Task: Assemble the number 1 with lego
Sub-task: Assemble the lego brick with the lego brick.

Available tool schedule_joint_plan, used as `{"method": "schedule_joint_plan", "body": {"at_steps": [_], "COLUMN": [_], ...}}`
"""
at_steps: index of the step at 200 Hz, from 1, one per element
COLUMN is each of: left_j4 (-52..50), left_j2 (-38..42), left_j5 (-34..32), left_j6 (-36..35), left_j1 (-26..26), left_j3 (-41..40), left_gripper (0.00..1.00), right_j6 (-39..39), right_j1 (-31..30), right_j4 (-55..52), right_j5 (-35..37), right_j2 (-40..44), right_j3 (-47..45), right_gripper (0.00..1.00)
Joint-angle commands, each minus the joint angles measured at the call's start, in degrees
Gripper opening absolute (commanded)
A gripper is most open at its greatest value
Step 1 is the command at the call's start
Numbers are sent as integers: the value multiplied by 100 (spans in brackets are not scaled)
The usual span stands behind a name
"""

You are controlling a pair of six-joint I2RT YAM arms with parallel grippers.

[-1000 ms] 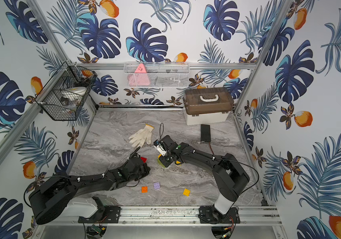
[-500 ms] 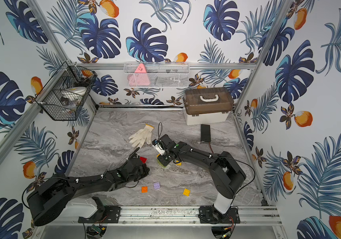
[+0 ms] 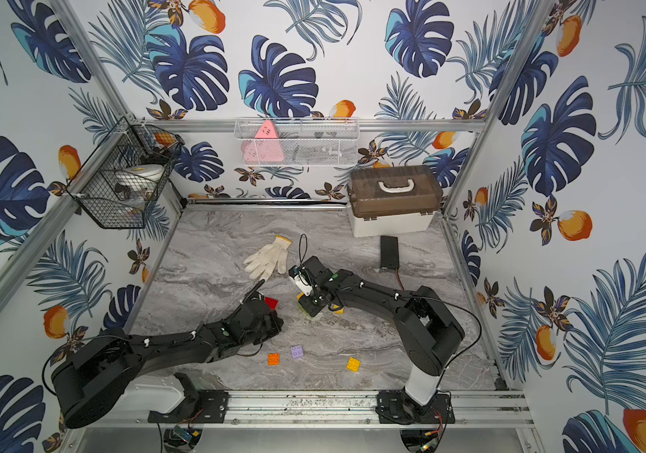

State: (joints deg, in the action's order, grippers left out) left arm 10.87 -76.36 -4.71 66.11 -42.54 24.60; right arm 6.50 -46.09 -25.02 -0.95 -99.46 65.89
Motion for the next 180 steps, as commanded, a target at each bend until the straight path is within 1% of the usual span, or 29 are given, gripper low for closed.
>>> {"method": "schedule_joint_plan", "body": {"at_steps": [1,11,38,70,95,125,180], "left_j4": [29,28,59,89,99,59,16], "left_j2": [44,43,14,-8,-11,17,82], "left_j5": [-91,-83,-65,-64,-61,-56,-96], "left_j6": [-10,-10,-15,-10,-1,-10,-12], "left_j1": [5,9,9,7,7,9,9], "left_j3": [-16,-8,-7,-15,-14,-1,-25], "left_gripper": [0,0,0,0,0,0,0], "right_j6": [-81,-88,-105,-179,-263,-336,-360], "right_j1": [-15,-12,-15,-17,-15,-6,1], "right_j4": [-12,-12,-3,23,-27,-148,-87], "right_j5": [-30,-14,81,98,95,60,-14], "right_j2": [-4,-4,72,304,346,174,3], "right_j3": [-23,-32,-40,-7,94,226,252], "right_gripper": [41,43,56,63,64,58,58]}}
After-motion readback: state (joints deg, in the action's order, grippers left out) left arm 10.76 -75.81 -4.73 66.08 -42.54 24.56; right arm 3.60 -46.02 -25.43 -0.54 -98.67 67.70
